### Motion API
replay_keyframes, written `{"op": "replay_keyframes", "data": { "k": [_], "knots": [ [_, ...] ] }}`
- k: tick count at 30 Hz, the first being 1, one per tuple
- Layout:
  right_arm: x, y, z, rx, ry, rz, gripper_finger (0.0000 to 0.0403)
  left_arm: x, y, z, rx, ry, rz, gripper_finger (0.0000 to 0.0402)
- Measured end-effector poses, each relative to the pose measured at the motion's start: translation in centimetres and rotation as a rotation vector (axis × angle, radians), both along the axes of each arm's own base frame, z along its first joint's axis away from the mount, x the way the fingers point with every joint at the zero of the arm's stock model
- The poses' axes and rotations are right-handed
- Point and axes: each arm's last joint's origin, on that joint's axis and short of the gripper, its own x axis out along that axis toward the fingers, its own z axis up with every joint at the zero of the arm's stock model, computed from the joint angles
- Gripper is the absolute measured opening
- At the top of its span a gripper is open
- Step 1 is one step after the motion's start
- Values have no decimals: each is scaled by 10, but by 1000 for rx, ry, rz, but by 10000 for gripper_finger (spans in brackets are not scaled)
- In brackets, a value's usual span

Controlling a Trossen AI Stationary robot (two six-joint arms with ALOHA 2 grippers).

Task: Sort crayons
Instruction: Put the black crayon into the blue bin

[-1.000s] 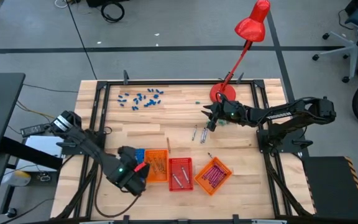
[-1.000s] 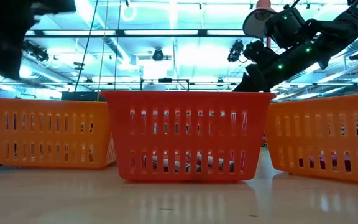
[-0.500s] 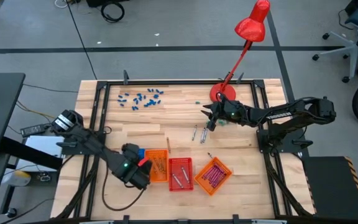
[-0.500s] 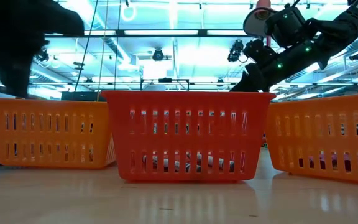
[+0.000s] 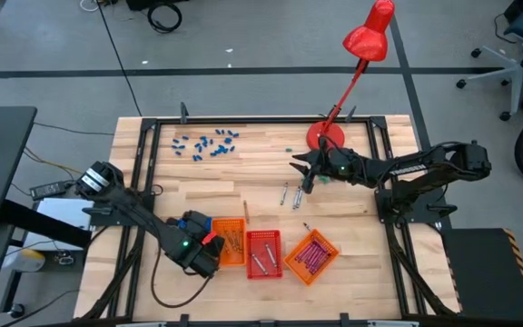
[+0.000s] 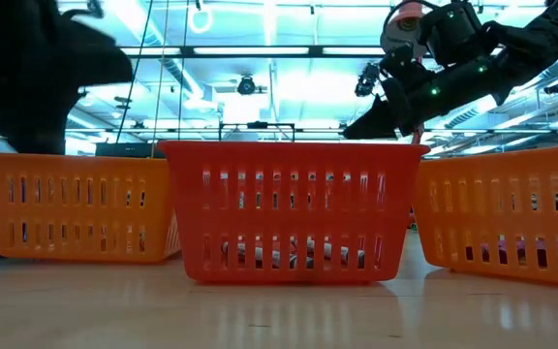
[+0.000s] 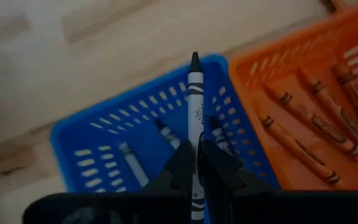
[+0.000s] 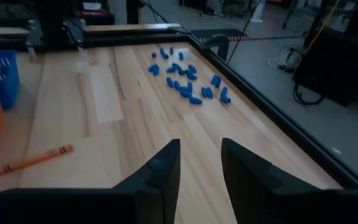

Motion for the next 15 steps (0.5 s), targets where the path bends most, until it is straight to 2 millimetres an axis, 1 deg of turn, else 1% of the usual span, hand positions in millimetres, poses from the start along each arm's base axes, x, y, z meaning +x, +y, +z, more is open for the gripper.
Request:
{"op": "replay_keyframes", "data": {
  "k": [3,6,10,15],
  "knots": [
    [1,2,2,-8,-20,12,122,-3,-3,-7,-13,-25,11,25],
    [2,3,4,-11,-40,16,122,-5,-5,-8,-14,-26,13,36],
    [2,3,6,-2,-66,12,122,-4,-6,-8,-32,-34,23,65],
    [2,3,5,0,-53,12,122,-3,-5,-8,-41,-42,28,100]
  ]
}}
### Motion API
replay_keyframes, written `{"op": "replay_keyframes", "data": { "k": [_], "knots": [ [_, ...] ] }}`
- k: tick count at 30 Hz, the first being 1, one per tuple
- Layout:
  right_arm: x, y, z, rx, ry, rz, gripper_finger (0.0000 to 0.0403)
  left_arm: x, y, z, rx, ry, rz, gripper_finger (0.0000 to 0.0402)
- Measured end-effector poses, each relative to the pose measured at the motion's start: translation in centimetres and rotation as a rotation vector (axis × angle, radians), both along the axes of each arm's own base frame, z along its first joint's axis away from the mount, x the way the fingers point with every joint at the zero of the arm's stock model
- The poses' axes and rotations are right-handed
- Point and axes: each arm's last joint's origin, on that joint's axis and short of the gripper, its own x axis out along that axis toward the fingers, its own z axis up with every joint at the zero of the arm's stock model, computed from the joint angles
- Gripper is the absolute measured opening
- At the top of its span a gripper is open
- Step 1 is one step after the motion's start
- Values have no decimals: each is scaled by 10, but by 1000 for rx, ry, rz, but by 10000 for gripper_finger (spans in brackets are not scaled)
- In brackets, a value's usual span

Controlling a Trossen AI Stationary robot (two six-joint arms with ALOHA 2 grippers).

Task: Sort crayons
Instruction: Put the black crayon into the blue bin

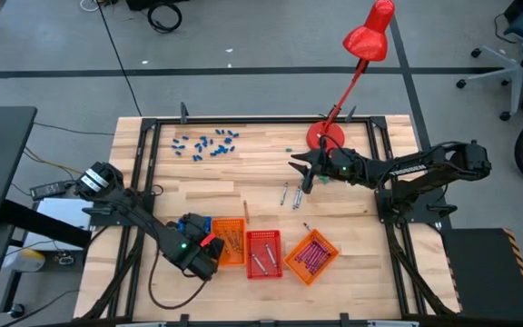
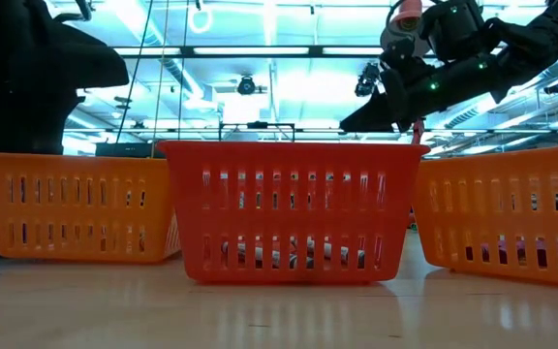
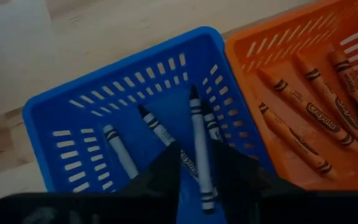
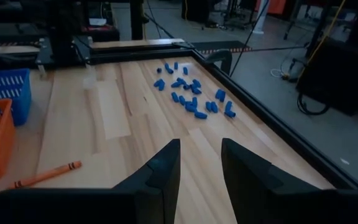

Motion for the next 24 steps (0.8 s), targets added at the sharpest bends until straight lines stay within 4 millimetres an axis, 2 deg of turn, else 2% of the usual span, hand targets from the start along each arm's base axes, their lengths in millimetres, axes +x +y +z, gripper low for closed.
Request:
{"op": "replay_keyframes", "data": {
  "k": [4,12,24],
  "knots": [
    [0,0,-1,-13,12,4,122,0,4,4,-40,28,-16,118],
    [0,0,-2,-18,29,6,122,4,22,38,-62,-1,-110,121],
    [-1,0,-4,-29,60,20,122,34,76,41,90,72,-325,121]
  ]
}}
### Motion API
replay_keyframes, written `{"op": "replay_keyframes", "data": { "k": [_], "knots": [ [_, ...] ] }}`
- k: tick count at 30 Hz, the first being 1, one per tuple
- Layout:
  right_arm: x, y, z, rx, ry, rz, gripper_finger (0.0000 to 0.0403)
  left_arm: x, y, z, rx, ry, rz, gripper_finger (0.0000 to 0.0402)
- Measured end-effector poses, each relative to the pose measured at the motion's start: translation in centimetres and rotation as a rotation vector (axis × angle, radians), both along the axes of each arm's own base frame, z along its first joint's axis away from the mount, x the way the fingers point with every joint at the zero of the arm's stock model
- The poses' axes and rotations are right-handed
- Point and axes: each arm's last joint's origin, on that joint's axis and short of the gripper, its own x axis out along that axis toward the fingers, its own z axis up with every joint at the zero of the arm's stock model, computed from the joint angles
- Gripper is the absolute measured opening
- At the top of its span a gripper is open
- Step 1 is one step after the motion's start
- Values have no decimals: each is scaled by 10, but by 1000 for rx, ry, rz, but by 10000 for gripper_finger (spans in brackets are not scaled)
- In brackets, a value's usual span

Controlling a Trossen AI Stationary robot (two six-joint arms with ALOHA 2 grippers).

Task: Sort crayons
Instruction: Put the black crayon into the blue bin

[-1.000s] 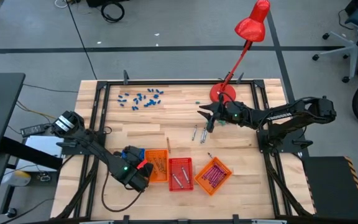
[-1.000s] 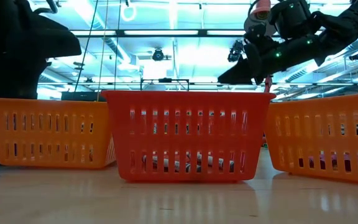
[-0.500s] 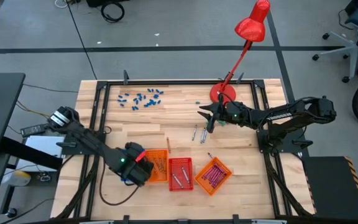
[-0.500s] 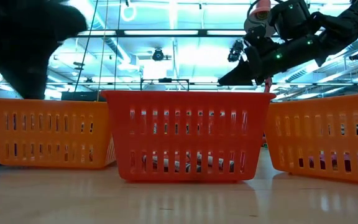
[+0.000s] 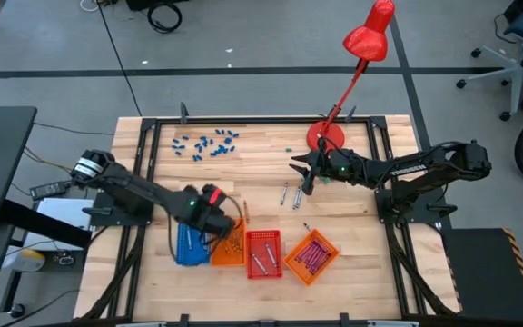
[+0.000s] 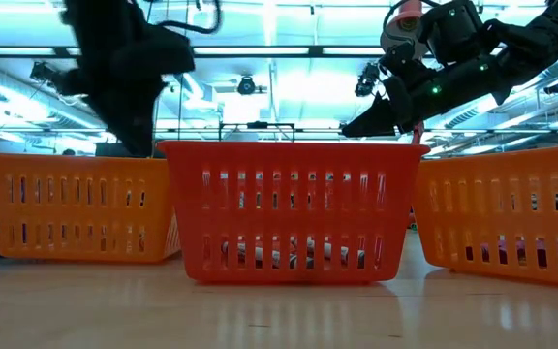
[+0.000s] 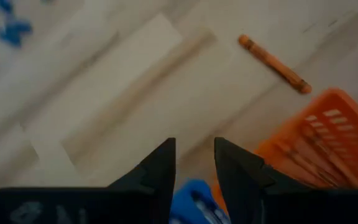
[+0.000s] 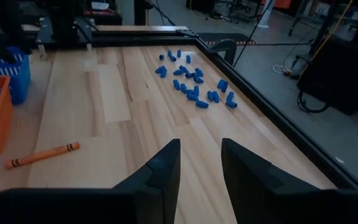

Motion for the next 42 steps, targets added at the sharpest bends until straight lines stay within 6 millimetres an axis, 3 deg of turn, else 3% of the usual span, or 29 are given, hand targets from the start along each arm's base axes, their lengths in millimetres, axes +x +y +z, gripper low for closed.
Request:
{"op": "replay_keyframes", "data": {
  "k": [3,10,14,19,26,29,33,35,42],
  "knots": [
    [0,0,0,-5,2,2,122,8,13,1,61,38,-147,121],
    [0,1,0,-5,7,46,122,35,40,7,347,149,-667,121],
    [0,1,-2,-22,36,55,122,52,61,15,496,154,-843,121],
    [-3,-1,-8,-27,102,-11,122,71,94,29,660,78,-921,121],
    [-11,0,-24,72,260,-53,122,84,136,31,561,-208,-1166,121],
    [-13,1,-27,109,287,-70,122,95,151,23,527,-325,-1126,121],
    [-15,0,-29,128,291,-136,122,107,162,-4,390,-382,-984,121],
    [-16,-1,-29,127,284,-178,122,112,159,-15,314,-375,-942,121],
    [-15,-6,-24,25,263,-279,122,135,139,-21,138,-322,-896,121]
  ]
}}
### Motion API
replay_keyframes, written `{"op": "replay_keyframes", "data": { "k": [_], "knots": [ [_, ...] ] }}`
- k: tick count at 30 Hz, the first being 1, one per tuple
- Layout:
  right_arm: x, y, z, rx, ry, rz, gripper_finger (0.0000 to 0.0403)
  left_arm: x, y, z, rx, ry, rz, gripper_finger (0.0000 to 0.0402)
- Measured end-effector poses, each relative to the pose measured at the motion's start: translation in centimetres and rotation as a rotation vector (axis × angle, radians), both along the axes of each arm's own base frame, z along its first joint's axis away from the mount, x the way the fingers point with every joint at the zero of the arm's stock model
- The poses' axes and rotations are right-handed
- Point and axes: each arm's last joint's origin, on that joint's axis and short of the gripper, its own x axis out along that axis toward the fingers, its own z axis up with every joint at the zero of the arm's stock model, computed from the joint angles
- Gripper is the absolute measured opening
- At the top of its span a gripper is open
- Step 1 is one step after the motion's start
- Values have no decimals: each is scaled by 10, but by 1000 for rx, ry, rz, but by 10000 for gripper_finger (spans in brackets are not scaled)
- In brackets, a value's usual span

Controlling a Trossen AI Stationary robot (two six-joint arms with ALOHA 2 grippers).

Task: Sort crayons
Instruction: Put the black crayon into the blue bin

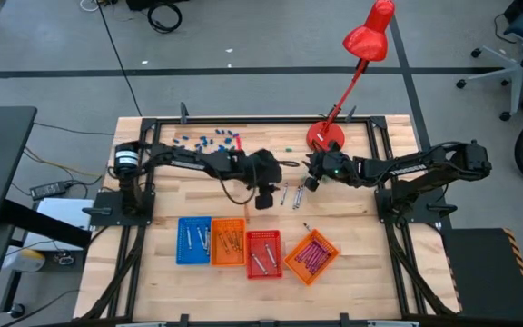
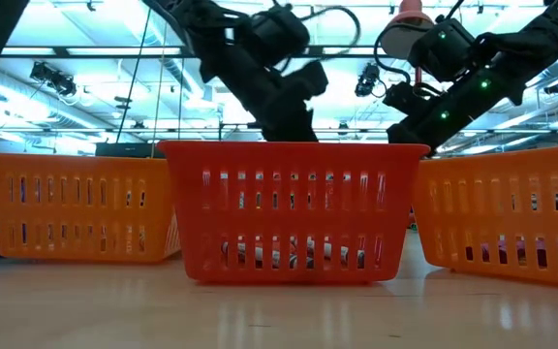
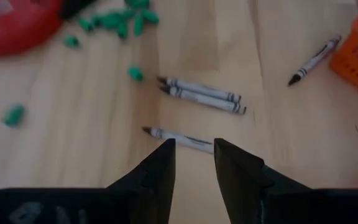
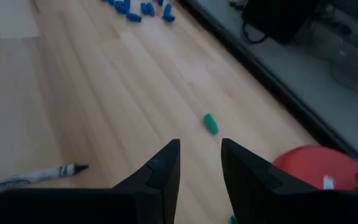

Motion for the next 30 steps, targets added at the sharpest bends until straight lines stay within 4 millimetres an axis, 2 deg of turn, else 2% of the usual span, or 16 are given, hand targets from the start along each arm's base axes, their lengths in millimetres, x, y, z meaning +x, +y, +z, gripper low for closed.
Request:
{"op": "replay_keyframes", "data": {
  "k": [7,17,22,30],
  "knots": [
    [4,0,5,-19,-39,59,122,16,0,-14,-123,71,115,128],
    [6,8,3,162,-117,141,122,41,-19,-29,-203,156,196,186],
    [7,20,0,190,-93,201,122,44,-27,-30,-131,165,327,190],
    [5,38,-5,135,-16,158,122,47,-29,-34,-214,128,459,190]
  ]
}}
